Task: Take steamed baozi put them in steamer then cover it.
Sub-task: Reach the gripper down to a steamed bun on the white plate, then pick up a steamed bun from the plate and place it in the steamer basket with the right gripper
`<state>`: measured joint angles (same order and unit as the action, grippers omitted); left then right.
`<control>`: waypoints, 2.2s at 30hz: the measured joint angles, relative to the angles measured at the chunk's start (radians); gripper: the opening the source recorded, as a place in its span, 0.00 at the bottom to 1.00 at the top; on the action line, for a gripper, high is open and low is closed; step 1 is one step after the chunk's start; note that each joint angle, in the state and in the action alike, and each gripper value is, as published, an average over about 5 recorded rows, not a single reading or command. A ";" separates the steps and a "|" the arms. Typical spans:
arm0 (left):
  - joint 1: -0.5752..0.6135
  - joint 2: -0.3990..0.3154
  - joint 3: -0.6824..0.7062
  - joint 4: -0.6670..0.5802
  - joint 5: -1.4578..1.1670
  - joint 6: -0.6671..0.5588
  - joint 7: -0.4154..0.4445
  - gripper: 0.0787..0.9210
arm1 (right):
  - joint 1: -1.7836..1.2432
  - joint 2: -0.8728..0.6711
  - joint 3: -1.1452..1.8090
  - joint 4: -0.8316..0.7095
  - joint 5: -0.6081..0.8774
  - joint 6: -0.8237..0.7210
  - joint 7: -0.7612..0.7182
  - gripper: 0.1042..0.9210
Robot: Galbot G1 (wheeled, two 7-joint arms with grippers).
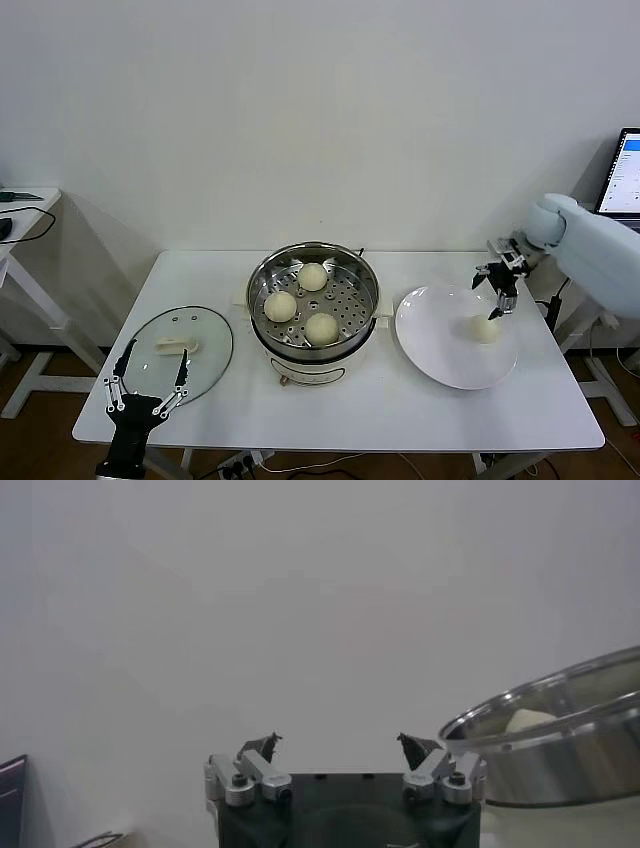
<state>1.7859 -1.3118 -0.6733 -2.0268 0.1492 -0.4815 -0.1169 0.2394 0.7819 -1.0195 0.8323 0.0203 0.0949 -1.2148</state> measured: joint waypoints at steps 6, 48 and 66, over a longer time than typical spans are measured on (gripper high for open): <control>0.003 -0.001 -0.001 0.001 0.003 -0.004 0.002 0.88 | -0.046 0.022 0.014 -0.044 -0.022 -0.002 0.019 0.88; -0.010 0.013 0.001 0.006 -0.001 -0.007 -0.005 0.88 | 0.124 0.070 -0.036 0.026 0.046 -0.016 -0.079 0.69; -0.024 0.015 0.010 0.009 0.005 -0.008 -0.008 0.88 | 0.472 0.281 -0.340 0.285 0.431 -0.191 -0.077 0.68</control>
<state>1.7620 -1.2968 -0.6631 -2.0181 0.1547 -0.4896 -0.1254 0.7111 1.0633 -1.3591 1.1172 0.4515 -0.0962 -1.2922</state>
